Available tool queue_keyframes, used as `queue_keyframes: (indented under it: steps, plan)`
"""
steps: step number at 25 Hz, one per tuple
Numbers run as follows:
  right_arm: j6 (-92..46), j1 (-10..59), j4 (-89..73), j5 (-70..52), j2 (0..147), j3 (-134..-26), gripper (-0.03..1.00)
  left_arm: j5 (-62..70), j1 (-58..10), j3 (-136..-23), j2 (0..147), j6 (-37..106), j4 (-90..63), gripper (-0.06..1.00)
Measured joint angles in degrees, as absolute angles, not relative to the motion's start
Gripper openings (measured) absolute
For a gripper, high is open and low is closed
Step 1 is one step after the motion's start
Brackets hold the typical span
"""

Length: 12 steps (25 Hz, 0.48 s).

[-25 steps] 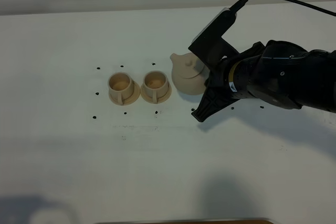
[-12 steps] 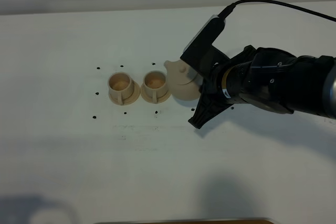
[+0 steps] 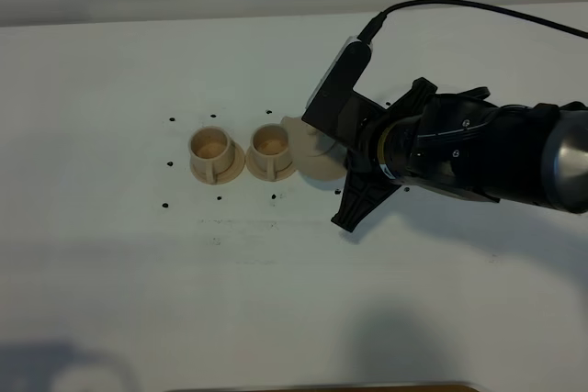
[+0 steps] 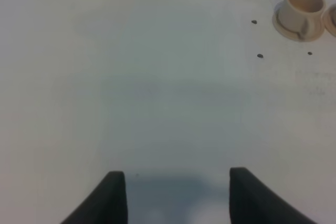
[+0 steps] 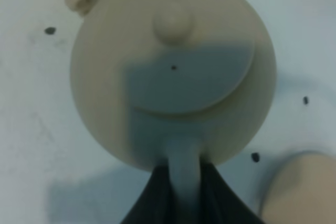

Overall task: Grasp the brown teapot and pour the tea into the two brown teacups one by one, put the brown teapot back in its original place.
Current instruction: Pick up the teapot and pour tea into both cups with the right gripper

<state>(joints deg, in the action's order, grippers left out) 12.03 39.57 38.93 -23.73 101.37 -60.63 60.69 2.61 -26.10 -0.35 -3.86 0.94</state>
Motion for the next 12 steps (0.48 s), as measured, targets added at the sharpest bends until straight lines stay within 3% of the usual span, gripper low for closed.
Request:
queue_keyframes:
  steps: [12]
  plan:
    - [12.03, 39.70, 43.76, -25.17, 103.08, -61.23, 0.08, 60.69, 2.61, -26.10, -0.35, -3.86, 0.94, 0.50]
